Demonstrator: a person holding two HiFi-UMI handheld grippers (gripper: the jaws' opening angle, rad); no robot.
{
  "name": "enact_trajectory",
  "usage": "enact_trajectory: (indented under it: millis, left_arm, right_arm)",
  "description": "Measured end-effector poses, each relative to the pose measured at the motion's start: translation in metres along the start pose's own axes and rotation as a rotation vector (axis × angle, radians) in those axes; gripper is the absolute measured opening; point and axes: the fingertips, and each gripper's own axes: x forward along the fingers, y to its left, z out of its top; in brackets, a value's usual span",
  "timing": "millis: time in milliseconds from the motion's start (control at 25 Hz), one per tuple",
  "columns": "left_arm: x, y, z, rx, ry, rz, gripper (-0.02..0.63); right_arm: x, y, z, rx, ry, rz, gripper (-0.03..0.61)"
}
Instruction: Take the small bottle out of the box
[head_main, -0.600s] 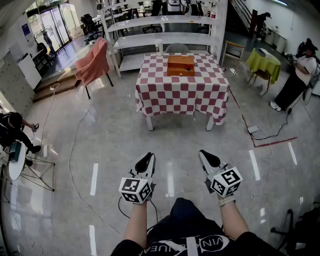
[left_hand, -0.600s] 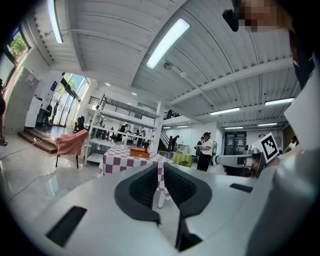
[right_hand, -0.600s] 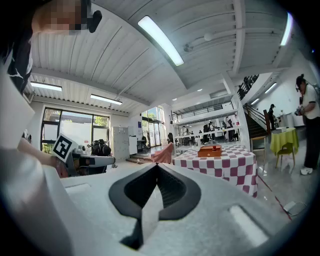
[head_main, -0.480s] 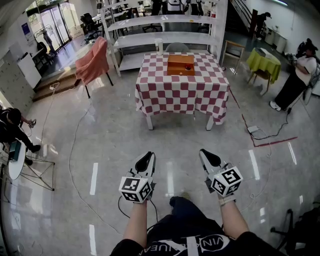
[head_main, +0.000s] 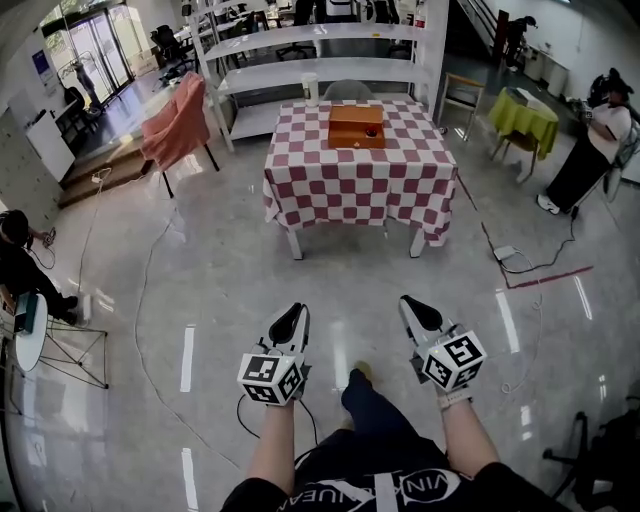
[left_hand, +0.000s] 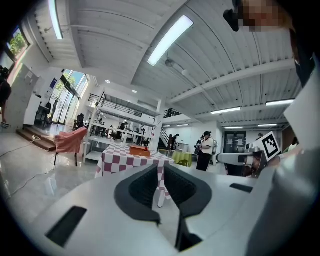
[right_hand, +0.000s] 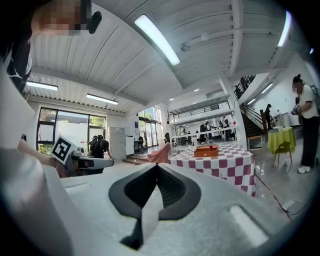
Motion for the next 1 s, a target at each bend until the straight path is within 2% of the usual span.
enact_trajectory:
  millis: [320, 760, 1000]
  left_arm:
    - [0.047, 0.030, 0.015, 0.030, 0.005, -0.016, 0.039]
    - [0.118, 0.074, 0.022, -0.015, 0.038, 0.032, 0.039]
    - [0.156, 0.080, 0.035, 0.002, 0.035, 0.028, 0.040]
  right_arm:
    - [0.051, -0.031, 0.009, 0.018, -0.008, -0.005, 0.006]
    - [0.113, -0.091, 0.011, 0.067, 0.039, -0.023, 0.006]
    - [0.135, -0.127, 0.021, 0.074, 0.036, -0.034, 0.006]
